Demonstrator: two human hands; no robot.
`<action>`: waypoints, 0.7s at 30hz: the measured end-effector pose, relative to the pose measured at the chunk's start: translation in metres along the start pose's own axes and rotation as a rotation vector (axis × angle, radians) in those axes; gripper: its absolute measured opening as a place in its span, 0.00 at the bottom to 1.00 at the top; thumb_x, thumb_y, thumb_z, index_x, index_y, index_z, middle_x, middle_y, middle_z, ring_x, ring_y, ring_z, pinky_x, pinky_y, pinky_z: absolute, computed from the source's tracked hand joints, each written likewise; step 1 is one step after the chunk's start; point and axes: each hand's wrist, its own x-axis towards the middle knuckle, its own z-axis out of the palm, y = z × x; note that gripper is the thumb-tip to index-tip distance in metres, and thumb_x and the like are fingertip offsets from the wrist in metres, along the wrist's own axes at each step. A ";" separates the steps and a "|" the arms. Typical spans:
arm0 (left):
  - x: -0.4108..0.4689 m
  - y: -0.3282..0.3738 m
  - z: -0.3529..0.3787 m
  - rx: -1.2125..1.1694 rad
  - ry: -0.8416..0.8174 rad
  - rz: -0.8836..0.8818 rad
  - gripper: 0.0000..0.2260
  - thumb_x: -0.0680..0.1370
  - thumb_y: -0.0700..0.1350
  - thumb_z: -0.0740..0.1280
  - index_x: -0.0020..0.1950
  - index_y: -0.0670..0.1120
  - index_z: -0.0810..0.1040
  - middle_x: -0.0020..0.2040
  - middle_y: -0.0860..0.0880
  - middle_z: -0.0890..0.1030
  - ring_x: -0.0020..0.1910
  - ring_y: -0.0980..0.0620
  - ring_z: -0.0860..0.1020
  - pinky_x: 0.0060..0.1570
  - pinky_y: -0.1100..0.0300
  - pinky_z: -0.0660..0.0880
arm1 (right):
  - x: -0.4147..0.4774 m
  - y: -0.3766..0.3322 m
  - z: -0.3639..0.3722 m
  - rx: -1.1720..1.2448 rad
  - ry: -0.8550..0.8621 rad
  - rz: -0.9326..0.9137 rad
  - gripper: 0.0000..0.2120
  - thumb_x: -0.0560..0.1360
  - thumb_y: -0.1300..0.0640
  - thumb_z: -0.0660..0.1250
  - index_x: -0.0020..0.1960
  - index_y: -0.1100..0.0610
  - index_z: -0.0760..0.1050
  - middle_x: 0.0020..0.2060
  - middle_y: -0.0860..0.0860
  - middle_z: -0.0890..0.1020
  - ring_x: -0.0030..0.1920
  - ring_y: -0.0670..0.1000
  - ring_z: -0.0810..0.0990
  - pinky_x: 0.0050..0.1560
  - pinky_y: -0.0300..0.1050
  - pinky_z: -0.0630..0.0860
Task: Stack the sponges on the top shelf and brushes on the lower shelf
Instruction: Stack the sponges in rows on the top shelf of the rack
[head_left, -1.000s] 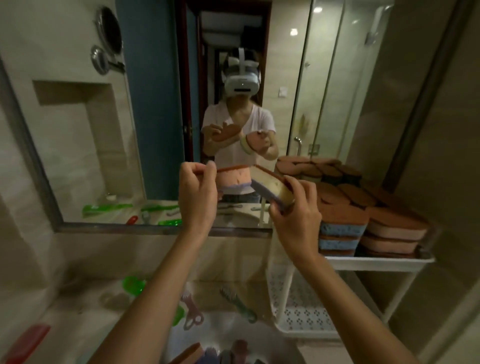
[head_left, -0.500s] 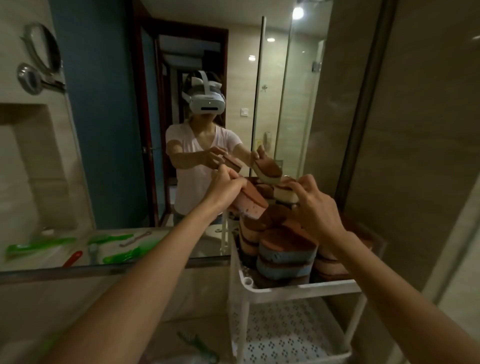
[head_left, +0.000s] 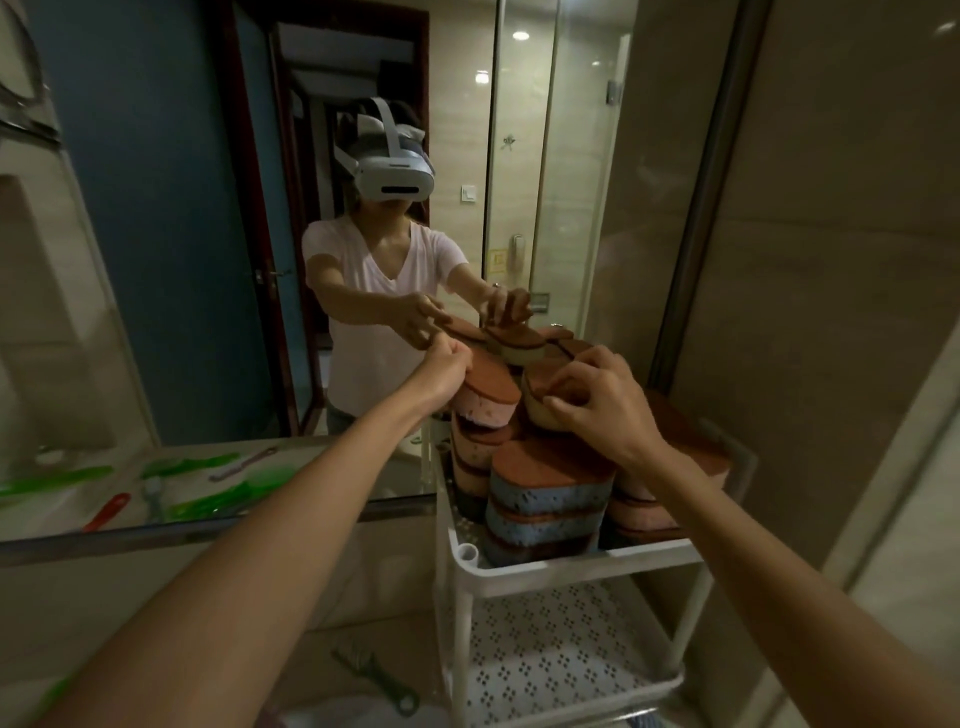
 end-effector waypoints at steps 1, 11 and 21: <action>0.001 0.000 0.002 0.009 -0.010 0.001 0.06 0.80 0.43 0.52 0.56 0.46 0.63 0.47 0.50 0.68 0.46 0.53 0.69 0.49 0.54 0.70 | 0.001 0.000 0.001 0.006 -0.007 0.016 0.11 0.73 0.52 0.68 0.52 0.55 0.78 0.56 0.52 0.72 0.60 0.52 0.68 0.55 0.44 0.69; 0.003 -0.005 0.008 0.073 -0.041 -0.010 0.09 0.80 0.45 0.51 0.60 0.47 0.63 0.52 0.47 0.70 0.51 0.49 0.70 0.52 0.52 0.70 | 0.003 -0.002 0.005 0.087 -0.041 0.121 0.12 0.72 0.52 0.68 0.53 0.55 0.76 0.54 0.53 0.74 0.55 0.53 0.73 0.47 0.42 0.67; 0.002 -0.015 0.007 0.292 0.031 0.040 0.20 0.80 0.47 0.52 0.72 0.46 0.59 0.72 0.42 0.64 0.69 0.43 0.66 0.67 0.47 0.66 | 0.000 -0.007 0.006 0.070 -0.033 0.208 0.16 0.70 0.46 0.68 0.48 0.56 0.70 0.49 0.52 0.73 0.49 0.54 0.74 0.46 0.46 0.70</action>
